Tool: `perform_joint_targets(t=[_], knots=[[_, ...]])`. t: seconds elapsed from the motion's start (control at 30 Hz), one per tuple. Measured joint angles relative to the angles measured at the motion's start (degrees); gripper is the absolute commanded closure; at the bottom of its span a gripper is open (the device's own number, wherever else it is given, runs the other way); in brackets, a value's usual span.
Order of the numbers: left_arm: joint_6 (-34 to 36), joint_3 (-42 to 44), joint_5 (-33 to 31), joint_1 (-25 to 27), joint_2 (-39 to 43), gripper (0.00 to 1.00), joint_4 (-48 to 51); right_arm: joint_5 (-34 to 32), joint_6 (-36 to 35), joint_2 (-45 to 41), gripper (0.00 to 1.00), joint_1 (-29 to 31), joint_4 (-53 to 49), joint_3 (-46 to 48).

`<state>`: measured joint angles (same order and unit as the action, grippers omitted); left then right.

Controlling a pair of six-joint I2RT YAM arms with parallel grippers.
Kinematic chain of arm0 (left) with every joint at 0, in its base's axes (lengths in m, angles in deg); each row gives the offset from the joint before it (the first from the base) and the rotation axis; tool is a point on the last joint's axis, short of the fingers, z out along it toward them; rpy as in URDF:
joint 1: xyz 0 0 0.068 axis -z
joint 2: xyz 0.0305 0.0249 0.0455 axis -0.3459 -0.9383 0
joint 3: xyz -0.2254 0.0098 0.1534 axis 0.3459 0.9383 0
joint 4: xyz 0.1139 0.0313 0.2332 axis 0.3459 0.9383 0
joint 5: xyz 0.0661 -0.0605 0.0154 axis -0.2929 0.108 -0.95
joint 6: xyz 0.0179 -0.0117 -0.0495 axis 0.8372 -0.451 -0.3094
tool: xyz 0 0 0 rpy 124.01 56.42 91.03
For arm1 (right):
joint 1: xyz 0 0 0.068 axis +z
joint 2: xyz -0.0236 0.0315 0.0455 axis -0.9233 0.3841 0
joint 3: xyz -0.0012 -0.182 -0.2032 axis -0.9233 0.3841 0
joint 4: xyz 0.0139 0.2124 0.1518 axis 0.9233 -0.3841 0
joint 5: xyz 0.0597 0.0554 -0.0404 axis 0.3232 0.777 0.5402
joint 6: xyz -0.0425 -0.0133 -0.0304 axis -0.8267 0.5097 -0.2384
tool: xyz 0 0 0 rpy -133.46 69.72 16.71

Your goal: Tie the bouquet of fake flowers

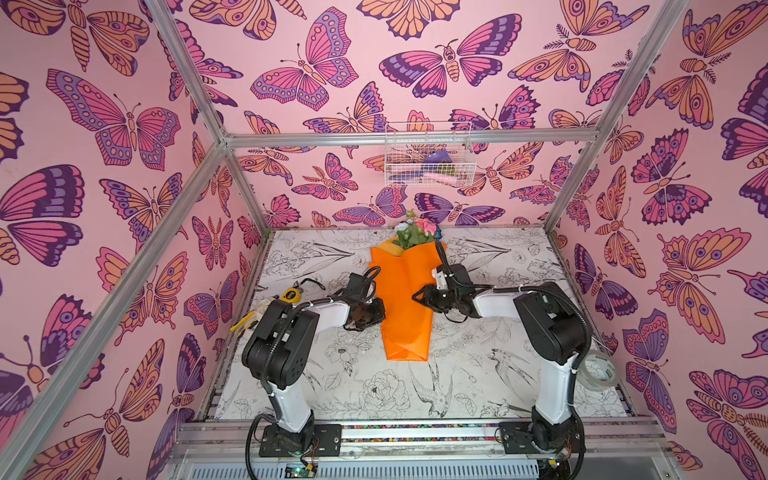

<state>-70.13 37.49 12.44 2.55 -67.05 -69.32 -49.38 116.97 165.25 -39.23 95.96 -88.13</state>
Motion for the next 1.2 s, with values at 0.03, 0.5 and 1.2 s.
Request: perform_joint_targets(t=[0.03, 0.5, 1.2], knots=[[-0.1, 0.0, 0.1, 0.0, 0.0, 0.88, -0.1, -0.1, -0.1, 0.4, 0.76, -0.1, -0.3, -0.4], [-0.7, 2.3, 0.6, -2.3, 7.4, 0.32, 0.1, -0.9, -3.0, -5.9, 1.0, -10.0, -5.5, 6.6], [3.8, 7.3, -8.5, -18.2, 26.9, 0.0, 9.2, -4.8, -21.0, -15.2, 0.76, -33.1, -29.9, 7.6]])
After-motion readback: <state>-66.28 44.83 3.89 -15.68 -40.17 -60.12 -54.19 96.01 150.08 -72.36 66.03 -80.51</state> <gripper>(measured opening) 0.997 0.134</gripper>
